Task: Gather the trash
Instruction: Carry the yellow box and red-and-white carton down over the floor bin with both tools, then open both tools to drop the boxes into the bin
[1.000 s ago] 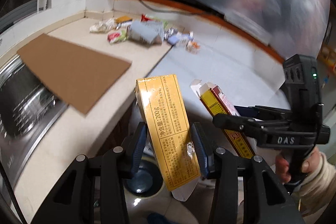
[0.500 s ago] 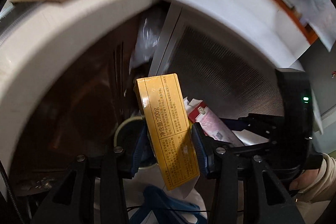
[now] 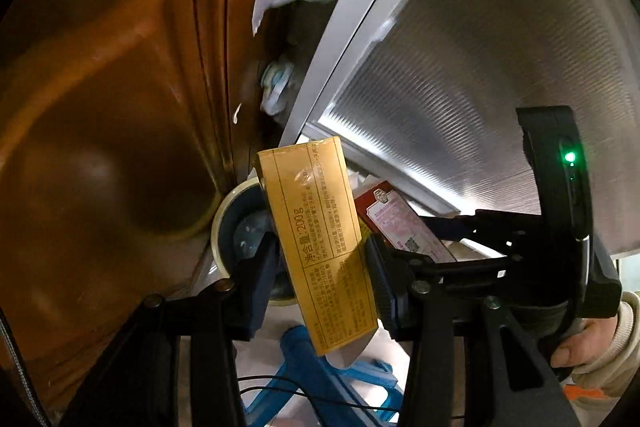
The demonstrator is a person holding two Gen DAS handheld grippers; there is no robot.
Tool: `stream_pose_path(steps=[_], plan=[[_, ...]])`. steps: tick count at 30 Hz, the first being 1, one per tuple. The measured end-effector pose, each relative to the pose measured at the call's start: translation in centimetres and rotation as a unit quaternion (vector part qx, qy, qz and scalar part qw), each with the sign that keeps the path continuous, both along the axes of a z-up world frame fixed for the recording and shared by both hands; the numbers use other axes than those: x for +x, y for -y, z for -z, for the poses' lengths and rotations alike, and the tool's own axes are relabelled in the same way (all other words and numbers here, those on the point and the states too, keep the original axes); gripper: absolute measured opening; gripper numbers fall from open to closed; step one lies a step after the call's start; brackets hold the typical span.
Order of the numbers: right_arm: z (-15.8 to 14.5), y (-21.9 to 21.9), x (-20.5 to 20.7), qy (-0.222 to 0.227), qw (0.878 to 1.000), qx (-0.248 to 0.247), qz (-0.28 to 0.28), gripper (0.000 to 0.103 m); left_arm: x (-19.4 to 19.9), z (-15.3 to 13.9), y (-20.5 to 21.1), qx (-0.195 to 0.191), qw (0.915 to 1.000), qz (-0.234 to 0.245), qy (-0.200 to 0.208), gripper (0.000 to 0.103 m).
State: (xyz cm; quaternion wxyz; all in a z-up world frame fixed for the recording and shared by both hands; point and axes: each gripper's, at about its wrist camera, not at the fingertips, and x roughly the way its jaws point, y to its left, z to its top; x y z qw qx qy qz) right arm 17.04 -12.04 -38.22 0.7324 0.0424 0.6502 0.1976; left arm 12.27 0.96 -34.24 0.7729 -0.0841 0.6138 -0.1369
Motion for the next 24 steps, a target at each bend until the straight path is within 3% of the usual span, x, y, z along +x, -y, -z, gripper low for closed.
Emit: stream_pose_path(steps=[7,13,24], plan=[[1.9,0.4,1.0,-0.030,1.000,0.008,0.008,0.062,1.1,2.4,0.4,0.017,0.9996,0.016,-0.017,0.045],[2.3,0.2,1.2,-0.031,0.999,0.007,-0.001,0.062,1.6,2.7,0.0,0.020,0.9991,0.021,-0.031,0.053],[1.0,-0.4,0.5,-0.009,1.000,-0.001,-0.010,0.063,0.2,1.1,-1.0,0.024,0.9995,0.013,-0.018,0.053]])
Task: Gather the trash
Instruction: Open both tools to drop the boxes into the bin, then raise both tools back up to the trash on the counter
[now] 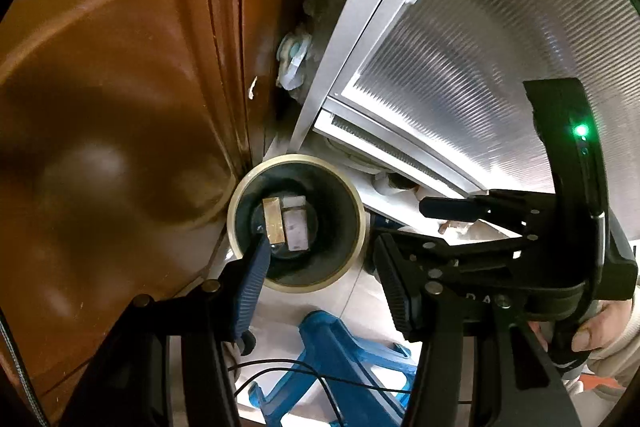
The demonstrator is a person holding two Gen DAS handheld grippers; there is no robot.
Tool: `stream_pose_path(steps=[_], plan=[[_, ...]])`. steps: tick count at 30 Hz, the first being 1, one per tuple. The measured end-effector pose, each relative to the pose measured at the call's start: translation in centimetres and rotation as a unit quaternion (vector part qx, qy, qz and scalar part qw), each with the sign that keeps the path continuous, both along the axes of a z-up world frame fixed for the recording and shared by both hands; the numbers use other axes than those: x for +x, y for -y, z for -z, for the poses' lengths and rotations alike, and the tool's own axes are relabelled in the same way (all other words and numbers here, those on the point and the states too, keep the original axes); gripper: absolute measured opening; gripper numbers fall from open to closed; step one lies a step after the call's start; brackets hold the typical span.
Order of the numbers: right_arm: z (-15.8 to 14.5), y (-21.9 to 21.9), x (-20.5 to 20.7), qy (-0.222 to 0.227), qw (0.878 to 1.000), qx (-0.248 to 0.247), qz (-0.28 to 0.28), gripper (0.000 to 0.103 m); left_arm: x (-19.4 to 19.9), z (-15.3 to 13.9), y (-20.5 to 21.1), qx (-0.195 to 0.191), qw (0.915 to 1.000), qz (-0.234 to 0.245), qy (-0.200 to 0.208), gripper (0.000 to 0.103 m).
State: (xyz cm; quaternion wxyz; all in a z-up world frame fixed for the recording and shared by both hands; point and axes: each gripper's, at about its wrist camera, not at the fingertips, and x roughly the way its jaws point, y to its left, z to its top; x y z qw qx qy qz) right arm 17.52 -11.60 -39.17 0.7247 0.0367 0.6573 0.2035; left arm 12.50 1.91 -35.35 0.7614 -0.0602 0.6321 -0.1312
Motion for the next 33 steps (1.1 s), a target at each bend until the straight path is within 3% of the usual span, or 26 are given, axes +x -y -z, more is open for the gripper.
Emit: stream_pose_path(steps=[13,20,24,28,33], plan=[[-6.8,1.4,-3.8,0.075,0.997,-0.014,0.007,0.063,-3.4,-5.3,0.6,0.005,0.9982,-0.019,0.056,0.053],[-12.1,2.0,-6.6,0.136,0.990,-0.025,0.002,0.063,-5.9,-10.1,0.6,0.011,0.9943,-0.027,0.102,0.053],[-15.8,2.2,-8.4,0.189,0.982,-0.022,-0.009,0.081,-7.2,-12.9,1.0,0.015,0.9916,-0.027,0.126,0.055],[-19.9,2.2,-10.3,0.248,0.968,-0.018,-0.024,0.081,-8.4,-15.9,0.8,0.025,0.9874,-0.046,0.149,0.055],[-25.1,2.4,-12.8,0.331,0.943,0.010,-0.038,0.081,-9.3,-19.0,0.8,0.024,0.9839,-0.047,0.171,0.055]])
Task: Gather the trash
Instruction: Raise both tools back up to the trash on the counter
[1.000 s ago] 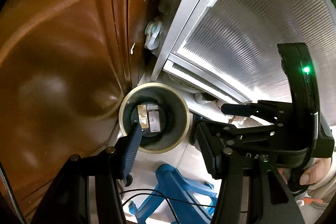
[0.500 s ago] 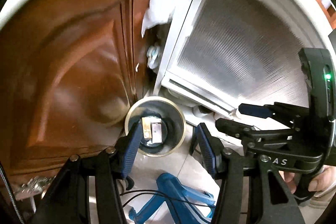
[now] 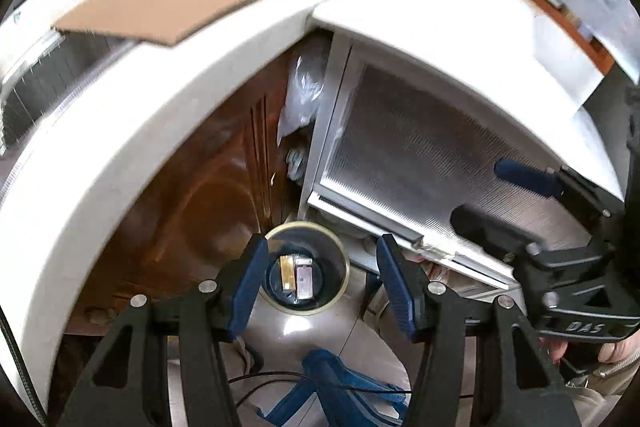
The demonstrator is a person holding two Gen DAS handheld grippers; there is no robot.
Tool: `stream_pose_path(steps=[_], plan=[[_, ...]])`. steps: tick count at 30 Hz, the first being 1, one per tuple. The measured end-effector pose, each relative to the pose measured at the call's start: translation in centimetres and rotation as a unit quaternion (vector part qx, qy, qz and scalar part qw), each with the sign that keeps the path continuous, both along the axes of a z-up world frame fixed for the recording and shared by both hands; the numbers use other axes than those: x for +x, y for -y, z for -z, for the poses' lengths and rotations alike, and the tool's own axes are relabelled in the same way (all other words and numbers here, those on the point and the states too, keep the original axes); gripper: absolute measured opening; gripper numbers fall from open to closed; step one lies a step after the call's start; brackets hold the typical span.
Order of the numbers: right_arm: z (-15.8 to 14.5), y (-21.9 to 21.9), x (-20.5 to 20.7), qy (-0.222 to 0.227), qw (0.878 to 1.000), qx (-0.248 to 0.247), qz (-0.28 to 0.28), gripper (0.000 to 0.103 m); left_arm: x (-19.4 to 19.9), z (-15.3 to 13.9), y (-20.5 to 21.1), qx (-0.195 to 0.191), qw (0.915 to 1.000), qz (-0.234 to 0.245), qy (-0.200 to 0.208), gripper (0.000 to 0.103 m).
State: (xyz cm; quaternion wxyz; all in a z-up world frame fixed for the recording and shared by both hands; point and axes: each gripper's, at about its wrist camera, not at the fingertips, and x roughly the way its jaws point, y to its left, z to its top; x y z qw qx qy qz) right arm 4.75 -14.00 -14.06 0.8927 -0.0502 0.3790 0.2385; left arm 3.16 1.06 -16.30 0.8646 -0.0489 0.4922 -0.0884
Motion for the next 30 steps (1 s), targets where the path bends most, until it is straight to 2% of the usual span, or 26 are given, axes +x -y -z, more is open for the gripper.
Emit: stream_pose_path(steps=[7,8,9,11,14,18,24,30], plan=[[-7.6,0.5,-1.3,0.109,0.994,0.024,-0.010,0.081,-0.3,-6.9,-0.5,-0.037,0.9982,0.021,0.042,0.055],[-8.7,0.6,-1.3,0.118,0.993,0.022,-0.008,0.085,-0.2,-8.0,-0.6,-0.040,0.9976,0.024,0.051,0.055],[-9.9,0.6,-1.0,0.125,0.992,0.018,-0.005,0.093,-0.1,-9.0,-0.6,-0.043,0.9972,0.026,0.056,0.055],[-12.0,0.8,-0.3,0.135,0.991,0.016,-0.002,0.098,0.6,-11.4,-0.8,-0.054,0.9958,0.035,0.065,0.055],[-14.3,1.5,0.3,0.162,0.987,0.007,0.009,0.098,2.0,-14.1,-1.1,-0.046,0.9955,0.030,0.078,0.055],[-17.1,2.0,2.3,0.198,0.979,-0.035,0.029,0.098,4.8,-17.2,-1.8,-0.032,0.9949,0.015,0.094,0.056],[-18.6,3.6,6.5,0.207,0.974,-0.062,0.064,0.098,10.0,-19.7,-2.6,-0.006,0.9950,0.006,0.100,0.056],[-17.7,5.4,14.4,0.152,0.984,-0.059,0.077,0.098,17.6,-18.9,-3.0,-0.026,0.9972,-0.001,0.071,0.056]])
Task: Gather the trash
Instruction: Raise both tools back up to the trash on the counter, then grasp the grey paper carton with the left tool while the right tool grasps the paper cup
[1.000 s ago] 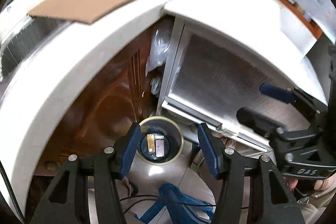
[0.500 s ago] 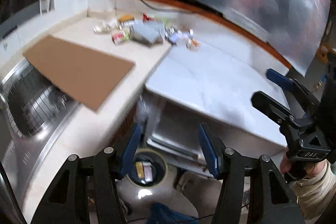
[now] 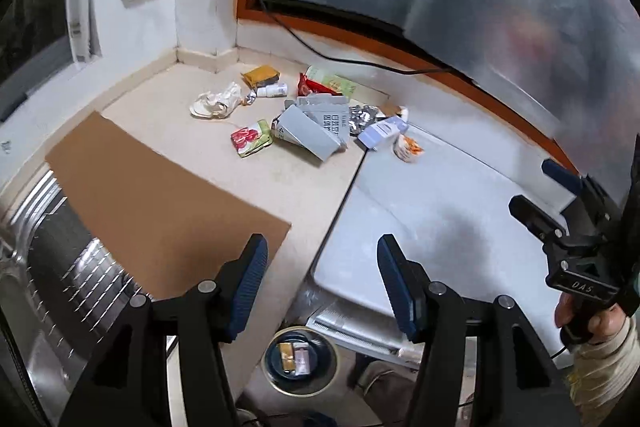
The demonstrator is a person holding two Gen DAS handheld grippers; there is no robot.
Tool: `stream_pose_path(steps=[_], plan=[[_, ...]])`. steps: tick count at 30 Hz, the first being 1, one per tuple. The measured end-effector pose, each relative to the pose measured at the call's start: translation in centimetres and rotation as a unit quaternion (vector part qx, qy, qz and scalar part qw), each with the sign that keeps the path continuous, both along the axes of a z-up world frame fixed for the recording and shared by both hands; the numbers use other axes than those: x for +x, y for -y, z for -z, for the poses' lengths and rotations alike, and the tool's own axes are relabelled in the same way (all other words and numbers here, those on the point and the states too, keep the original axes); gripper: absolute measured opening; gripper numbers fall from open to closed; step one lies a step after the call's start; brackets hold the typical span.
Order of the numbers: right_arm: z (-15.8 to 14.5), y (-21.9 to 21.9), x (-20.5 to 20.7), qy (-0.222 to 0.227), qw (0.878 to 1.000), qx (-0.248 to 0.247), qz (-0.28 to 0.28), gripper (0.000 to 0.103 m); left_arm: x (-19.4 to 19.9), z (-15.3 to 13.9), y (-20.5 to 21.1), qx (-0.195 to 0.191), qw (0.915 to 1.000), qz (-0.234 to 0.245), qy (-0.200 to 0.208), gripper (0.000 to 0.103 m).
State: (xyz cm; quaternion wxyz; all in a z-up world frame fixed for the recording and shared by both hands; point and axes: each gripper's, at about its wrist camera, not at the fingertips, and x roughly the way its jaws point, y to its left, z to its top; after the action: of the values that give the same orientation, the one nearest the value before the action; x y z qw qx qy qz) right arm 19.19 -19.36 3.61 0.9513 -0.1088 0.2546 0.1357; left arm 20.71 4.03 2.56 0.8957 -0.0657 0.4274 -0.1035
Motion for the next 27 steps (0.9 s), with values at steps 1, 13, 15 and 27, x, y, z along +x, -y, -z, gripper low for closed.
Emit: stream_pose_path(steps=[1,13,15,27], plan=[[0.3,0.1,0.9,-0.004,1.000,0.001,0.003,0.098,1.5,0.5,0.0,-0.007,1.0000,0.001,-0.006,0.059],[8.6,3.4,16.2,-0.124,0.990,0.052,0.053,0.075,15.9,7.8,1.6,-0.100,0.9931,-0.032,-0.052,0.066],[9.9,3.5,17.8,-0.134,0.988,0.055,0.055,0.075,17.6,8.8,1.8,-0.104,0.9923,-0.039,-0.055,0.066],[13.1,2.7,22.4,-0.158,0.985,0.050,0.054,0.055,23.1,12.9,2.7,-0.137,0.9845,-0.074,-0.080,0.066]])
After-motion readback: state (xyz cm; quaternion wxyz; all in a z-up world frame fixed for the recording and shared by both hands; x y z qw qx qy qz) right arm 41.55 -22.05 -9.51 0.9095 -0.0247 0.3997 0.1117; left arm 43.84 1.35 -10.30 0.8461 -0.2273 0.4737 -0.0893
